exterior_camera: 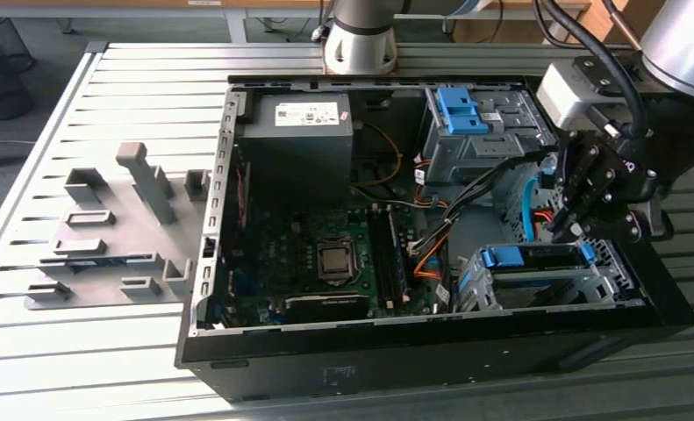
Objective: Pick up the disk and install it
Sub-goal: 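Insert the first disk wire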
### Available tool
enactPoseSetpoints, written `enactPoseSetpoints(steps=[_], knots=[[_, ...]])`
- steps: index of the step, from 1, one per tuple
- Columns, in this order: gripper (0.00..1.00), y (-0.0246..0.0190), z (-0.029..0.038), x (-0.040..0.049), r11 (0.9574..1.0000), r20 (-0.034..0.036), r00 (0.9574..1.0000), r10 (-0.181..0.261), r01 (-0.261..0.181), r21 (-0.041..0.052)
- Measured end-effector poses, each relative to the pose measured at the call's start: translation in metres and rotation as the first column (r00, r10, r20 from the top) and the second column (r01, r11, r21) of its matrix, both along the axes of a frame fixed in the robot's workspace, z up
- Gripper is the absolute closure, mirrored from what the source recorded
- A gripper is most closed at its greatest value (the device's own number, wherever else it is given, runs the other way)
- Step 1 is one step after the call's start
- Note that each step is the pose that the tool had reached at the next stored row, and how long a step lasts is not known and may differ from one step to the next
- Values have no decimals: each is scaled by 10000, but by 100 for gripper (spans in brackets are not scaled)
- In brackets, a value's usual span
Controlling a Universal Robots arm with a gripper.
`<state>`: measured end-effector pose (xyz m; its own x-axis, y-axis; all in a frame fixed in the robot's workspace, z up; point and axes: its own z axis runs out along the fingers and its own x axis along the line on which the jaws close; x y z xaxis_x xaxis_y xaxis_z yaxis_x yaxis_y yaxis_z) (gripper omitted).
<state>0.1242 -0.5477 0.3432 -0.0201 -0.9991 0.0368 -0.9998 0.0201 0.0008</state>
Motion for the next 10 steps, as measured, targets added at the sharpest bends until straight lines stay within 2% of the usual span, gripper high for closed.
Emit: enactPoseSetpoints(steps=[2,4,5,8,10], knots=[[84,-1,-6,-2,10000,0,10000,1,-1,78],[84,-2,-12,-3,9997,0,10000,-1,1,250],[84,-7,-20,-3,9996,0,10000,-10,10,294],[84,-24,-38,-4,9995,2,10000,-70,70,303],[84,-57,-46,-5,9995,2,10000,-84,84,304]])
